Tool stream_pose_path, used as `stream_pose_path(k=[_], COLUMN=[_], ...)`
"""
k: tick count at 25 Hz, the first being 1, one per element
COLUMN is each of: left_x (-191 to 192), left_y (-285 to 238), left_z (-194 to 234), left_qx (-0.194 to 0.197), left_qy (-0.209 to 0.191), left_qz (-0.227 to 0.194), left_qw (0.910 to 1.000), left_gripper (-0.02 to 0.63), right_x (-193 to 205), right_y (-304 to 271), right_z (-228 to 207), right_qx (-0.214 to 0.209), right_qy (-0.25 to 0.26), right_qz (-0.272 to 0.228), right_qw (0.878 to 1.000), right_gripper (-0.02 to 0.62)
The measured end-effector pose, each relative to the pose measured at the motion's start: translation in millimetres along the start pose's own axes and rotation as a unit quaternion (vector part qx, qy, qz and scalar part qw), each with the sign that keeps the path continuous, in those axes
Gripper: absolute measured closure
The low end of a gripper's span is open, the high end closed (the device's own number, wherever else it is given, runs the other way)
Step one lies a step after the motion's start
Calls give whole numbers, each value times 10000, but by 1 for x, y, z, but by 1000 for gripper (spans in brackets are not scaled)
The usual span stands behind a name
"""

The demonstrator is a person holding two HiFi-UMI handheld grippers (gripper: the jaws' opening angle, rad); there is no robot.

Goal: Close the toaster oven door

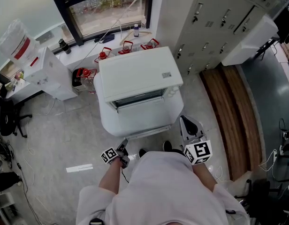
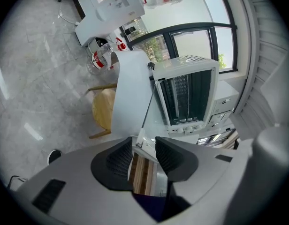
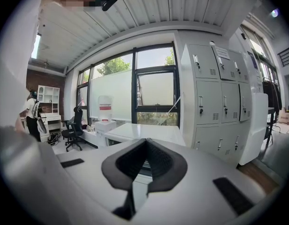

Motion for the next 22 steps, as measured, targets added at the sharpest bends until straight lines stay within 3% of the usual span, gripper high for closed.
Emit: stream_pose_path(k=[4,9,22], left_x=[0,-1,-1], left_y=[-7,-6,0], left_z=[1,1,-12], left_qx=[-9,-48,91], left_qy=[108,214,163], left_qz=[5,32,-85], left_qw=[9999,9998,9998], left_gripper=[449,506,518], right_x=[1,0,-1], right_y=[-2,-4,0], right_z=[-1,-2,-2], right_qx=[11,15,-51], right_qy=[-19,-39,-150], right_qz=[20,30,-15], right_qw=[10000,10000,9999], right_gripper=[588,588,588])
Point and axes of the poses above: the fingertips, and each gripper's own axes: y backward along the fingers, z to its left, x out of its underside, the point moved 6 cm from there along y, backward along the fingers, and after that the axes turned 11 degrees about x, right-handed, at the moved point
